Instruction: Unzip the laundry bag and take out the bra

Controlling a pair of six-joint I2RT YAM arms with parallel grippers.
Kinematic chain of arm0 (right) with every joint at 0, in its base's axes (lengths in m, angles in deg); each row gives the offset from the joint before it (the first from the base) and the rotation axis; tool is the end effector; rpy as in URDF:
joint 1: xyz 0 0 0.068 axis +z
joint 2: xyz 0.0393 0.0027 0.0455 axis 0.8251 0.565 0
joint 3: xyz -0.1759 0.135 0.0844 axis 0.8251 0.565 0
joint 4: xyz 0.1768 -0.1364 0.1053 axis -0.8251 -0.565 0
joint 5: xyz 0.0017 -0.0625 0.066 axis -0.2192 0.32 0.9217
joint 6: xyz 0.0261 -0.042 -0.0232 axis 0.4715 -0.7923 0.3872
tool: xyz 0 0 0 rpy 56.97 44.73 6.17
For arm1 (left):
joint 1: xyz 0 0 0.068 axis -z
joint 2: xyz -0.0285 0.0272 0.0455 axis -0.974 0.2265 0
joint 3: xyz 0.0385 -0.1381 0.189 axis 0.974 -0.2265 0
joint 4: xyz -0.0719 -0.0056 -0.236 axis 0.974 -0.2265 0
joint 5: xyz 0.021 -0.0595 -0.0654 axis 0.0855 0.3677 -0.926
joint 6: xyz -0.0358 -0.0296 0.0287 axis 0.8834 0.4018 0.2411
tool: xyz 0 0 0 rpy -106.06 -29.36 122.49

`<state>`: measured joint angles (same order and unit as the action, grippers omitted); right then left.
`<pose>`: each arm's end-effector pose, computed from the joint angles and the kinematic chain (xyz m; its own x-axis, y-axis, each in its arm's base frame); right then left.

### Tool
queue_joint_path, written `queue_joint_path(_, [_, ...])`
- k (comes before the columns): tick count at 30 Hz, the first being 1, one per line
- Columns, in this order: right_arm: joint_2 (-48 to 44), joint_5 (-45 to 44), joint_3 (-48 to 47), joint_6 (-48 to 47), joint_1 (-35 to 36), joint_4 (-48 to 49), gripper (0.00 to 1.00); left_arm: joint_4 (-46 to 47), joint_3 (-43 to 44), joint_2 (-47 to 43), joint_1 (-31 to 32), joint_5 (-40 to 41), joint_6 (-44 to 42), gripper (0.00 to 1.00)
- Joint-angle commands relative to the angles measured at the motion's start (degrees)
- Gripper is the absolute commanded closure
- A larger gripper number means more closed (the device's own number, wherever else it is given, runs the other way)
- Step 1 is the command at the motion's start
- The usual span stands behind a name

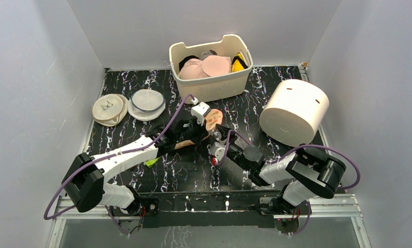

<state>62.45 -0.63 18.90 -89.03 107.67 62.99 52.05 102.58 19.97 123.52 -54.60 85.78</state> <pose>0.1518 0.1905 0.1537 0.6024 -0.4738 -0.6423 -0.4397 0.4747 -0.7625 0.2035 -0.2193 0.2387 -0.3840 0.1864 -0.9043 0.7222 0.6709 -0.1683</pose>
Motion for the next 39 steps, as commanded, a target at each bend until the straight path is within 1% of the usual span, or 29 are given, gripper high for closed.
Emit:
queue_joint_path(1, [-3.1, -3.7, 0.3, 1.9, -0.2, 5.6, 0.45, -1.5, 1.9, -1.1, -0.1, -0.7, -1.0, 1.0])
queue_joint_path(4, [-3.0, -5.0, 0.8, 2.0, -0.2, 6.1, 0.42, -1.4, 1.8, -1.2, -0.1, -0.7, -1.1, 1.0])
queue_joint_path(7, [-3.0, -5.1, 1.1, 2.4, -0.2, 7.0, 0.42, -1.4, 1.8, -0.9, -0.1, -0.7, -1.0, 1.0])
queue_joint_path(10, [-2.7, -6.3, 0.8, 2.8, -0.2, 6.5, 0.44, -1.5, 2.0, -0.5, -0.2, -1.1, -0.9, 1.0])
queue_joint_path(12, [-2.9, -7.6, 1.6, 3.4, -0.2, 8.6, 0.44, -1.6, 2.1, -0.2, -0.2, -1.3, -0.8, 1.0])
queue_joint_path(15, [-4.0, -6.6, 2.5, 4.8, -0.2, 7.9, 0.45, -1.6, 2.1, 0.0, -0.1, -1.3, -0.7, 1.0])
queue_joint_path(18, [-4.6, -4.2, 2.4, 7.1, -0.2, 4.5, 0.49, -1.7, 2.2, 0.0, -0.1, -1.5, -0.7, 1.0])
queue_joint_path(25, [-4.6, -1.0, 4.2, 10.4, -0.1, 5.1, 0.56, -1.7, 2.1, 0.2, -0.1, -1.5, -0.6, 1.0])
queue_joint_path(27, [-6.6, 2.0, 4.2, 11.8, 0.1, 1.4, 0.58, -1.7, 2.3, 0.3, -0.1, -1.6, -0.5, 1.0])
queue_joint_path(30, [-10.4, 5.8, 3.3, 13.8, 0.1, -9.8, 0.65, -1.9, 2.3, 0.3, -0.1, -1.4, -0.6, 1.0])
queue_joint_path(31, [-11.1, 6.0, 3.3, 14.3, 0.1, -11.2, 0.66, -1.9, 2.4, 0.2, -0.1, -1.4, -0.5, 1.0])
queue_joint_path(36, [-10.3, 2.9, 2.7, 17.2, 0.1, -10.5, 0.66, -1.9, 2.4, 0.3, -0.1, -1.9, -0.4, 1.0])
queue_joint_path(39, [-7.7, 0.6, 1.2, 19.5, 0.1, -8.5, 0.66, -1.8, 2.5, 0.5, -0.2, -1.8, -0.4, 1.0])
